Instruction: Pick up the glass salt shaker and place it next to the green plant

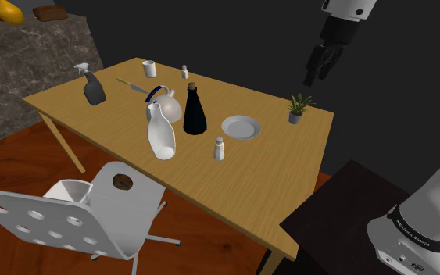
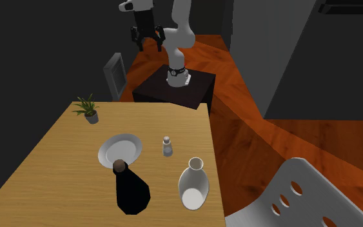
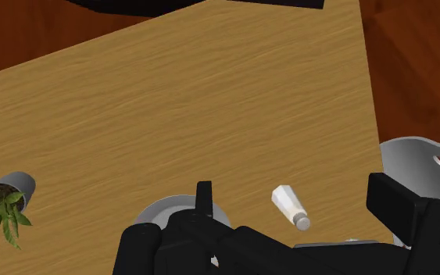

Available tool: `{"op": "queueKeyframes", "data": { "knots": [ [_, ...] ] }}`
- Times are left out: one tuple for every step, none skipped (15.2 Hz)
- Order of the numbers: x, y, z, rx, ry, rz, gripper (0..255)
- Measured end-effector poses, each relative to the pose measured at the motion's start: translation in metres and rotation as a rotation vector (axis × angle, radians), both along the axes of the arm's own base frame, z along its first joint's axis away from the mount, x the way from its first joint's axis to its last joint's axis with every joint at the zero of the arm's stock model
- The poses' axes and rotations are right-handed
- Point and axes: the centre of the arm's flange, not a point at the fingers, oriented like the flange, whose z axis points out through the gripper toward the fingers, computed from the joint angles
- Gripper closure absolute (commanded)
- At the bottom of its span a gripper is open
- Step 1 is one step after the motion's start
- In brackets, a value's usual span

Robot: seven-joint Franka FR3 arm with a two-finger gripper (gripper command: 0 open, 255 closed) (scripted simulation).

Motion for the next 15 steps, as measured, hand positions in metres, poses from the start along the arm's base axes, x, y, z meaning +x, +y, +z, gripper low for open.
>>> {"op": "queueKeyframes", "data": {
  "knots": [
    [0.011, 0.008, -0.006, -0.003, 0.008, -0.003, 0],
    [0.022, 0.014, -0.017, -0.006, 0.017, -0.006, 0],
    [0.031, 0.020, -0.025, -0.009, 0.026, -0.010, 0],
    [0.041, 0.029, -0.032, -0.012, 0.034, -0.013, 0],
    [0.048, 0.034, -0.043, -0.015, 0.042, -0.016, 0],
    [0.057, 0.042, -0.049, -0.018, 0.051, -0.019, 0],
    [0.066, 0.048, -0.056, -0.021, 0.059, -0.022, 0],
    [0.073, 0.053, -0.066, -0.025, 0.068, -0.025, 0],
    [0.085, 0.059, -0.074, -0.028, 0.075, -0.028, 0],
    [0.092, 0.067, -0.086, -0.031, 0.085, -0.031, 0],
    [0.103, 0.072, -0.094, -0.034, 0.093, -0.034, 0],
    [0.113, 0.079, -0.101, -0.036, 0.101, -0.038, 0],
    [0.121, 0.085, -0.111, -0.039, 0.110, -0.041, 0],
    [0.131, 0.093, -0.120, -0.042, 0.118, -0.044, 0],
    [0.141, 0.098, -0.129, -0.045, 0.127, -0.047, 0]
  ]
}}
